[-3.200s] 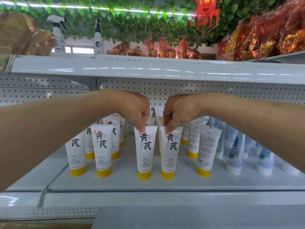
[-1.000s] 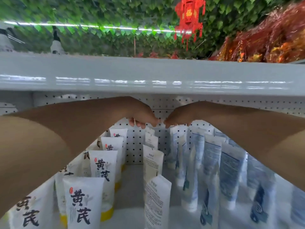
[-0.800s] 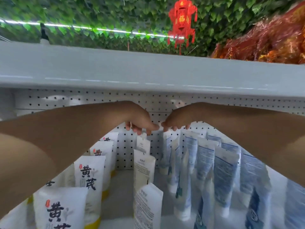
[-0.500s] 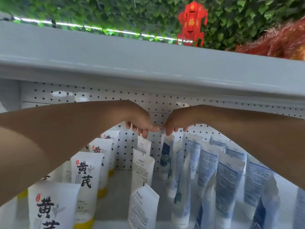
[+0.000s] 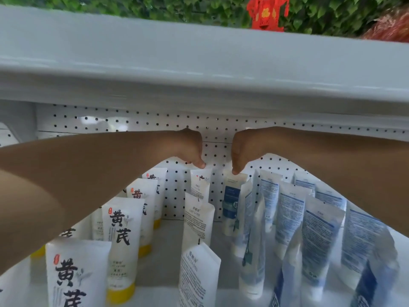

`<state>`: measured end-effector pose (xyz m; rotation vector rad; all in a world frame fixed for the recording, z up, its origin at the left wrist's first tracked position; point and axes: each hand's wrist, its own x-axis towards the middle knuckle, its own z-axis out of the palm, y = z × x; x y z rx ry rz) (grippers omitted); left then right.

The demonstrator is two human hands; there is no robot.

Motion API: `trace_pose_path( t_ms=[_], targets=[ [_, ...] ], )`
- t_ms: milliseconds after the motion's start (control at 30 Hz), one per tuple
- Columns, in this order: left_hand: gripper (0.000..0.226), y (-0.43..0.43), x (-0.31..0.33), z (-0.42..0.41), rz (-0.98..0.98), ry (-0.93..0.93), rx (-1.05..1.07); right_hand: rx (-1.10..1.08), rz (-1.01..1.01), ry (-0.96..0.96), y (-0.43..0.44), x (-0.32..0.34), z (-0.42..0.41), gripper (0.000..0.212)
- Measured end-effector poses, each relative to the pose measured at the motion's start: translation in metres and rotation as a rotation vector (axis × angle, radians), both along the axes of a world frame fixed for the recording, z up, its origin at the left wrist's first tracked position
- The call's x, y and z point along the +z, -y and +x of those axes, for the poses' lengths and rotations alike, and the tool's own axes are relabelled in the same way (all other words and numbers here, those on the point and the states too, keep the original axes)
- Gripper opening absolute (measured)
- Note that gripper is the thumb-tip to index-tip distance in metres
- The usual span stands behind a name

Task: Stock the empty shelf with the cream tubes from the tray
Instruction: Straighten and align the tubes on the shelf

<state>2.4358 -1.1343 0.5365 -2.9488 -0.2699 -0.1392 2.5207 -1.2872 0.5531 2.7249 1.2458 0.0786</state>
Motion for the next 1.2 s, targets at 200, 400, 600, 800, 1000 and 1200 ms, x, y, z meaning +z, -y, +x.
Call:
trace_pose_path(
  t_ms=[200,400,600,800,1000,1200],
  targets=[
    [0.045,-0.001,-0.006,0.013,-0.029,0.008,-0.019,-0.016,-0.042,0.084,-0.006,-0.006,0.002,0.028],
    [0.039,0.005,-0.012,0.02,-0.038,-0.002,-0.037,0.042,0.006,0.146,-0.006,-0.011,0.004,0.028],
    [0.038,0.011,-0.014,0.022,0.088,-0.022,-0.062,0.034,0.002,0.159,-0.006,-0.013,0.006,0.024],
    [0.043,0.008,-0.009,0.017,0.083,-0.063,-0.03,0.077,0.034,0.151,-0.007,-0.011,0.008,0.032],
    [0.044,0.009,-0.009,0.011,0.084,-0.04,-0.035,0.099,0.034,0.133,-0.008,-0.01,0.007,0.027],
    [0.043,0.01,-0.009,0.011,0.063,-0.034,-0.03,0.099,0.023,0.122,-0.015,-0.011,0.004,0.028]
  ],
)
